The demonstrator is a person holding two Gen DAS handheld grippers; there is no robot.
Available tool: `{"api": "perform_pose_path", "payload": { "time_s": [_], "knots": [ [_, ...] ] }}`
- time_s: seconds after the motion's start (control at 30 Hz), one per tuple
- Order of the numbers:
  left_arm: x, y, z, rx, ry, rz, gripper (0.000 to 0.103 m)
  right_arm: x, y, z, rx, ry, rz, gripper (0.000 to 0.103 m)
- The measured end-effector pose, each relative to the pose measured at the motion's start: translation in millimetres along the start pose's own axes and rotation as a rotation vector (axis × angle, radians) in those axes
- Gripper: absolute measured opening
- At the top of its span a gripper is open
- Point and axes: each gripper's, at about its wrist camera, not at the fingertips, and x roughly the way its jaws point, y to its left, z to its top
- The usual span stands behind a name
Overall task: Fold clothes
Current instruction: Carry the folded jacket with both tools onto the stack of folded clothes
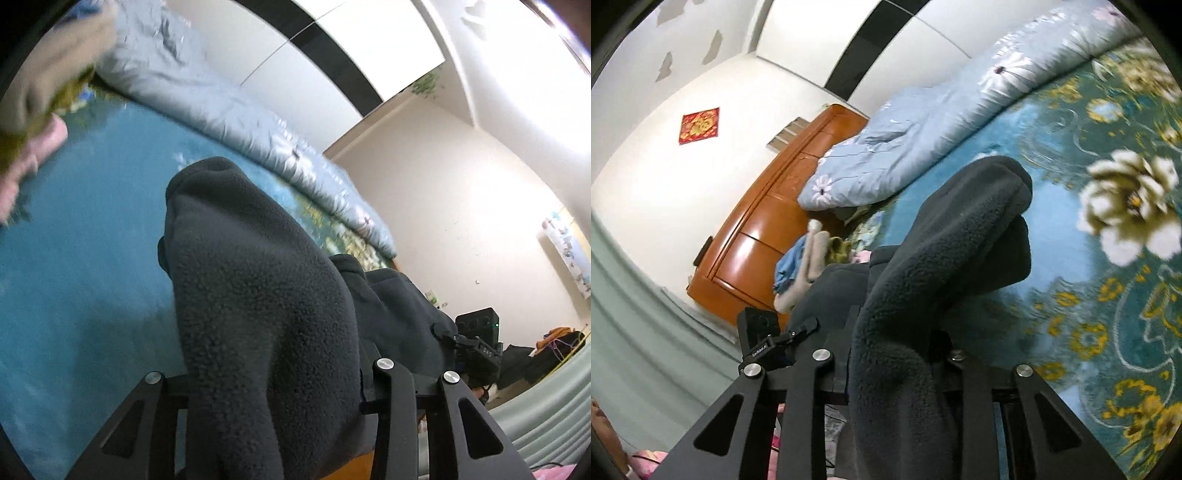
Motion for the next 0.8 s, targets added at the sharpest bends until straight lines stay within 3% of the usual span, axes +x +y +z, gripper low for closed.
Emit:
{"api": "perform_pose_path", "payload": {
  "time_s": [0.23, 0.47, 0.67, 0.8],
  "knots": [
    [-87, -17, 69, 0.115, -0.158, 0.006, 0.041, 43, 81, 38, -0.114, 0.009, 0.080, 0.028],
    [-193, -19, 151, 0.232, -0.293, 0.074, 0.041, 124, 190, 87, -0.269, 0.040, 0.215, 0.028],
    [-289, 33, 216, 0.198, -0.410, 0.150, 0.041, 228, 263, 128, -0.307, 0.082, 0.335, 0.028],
    [-325, 84, 251, 0.162, -0.421, 0.214, 0.041, 306, 283, 140, -0.283, 0.115, 0.433, 0.028]
  ]
}}
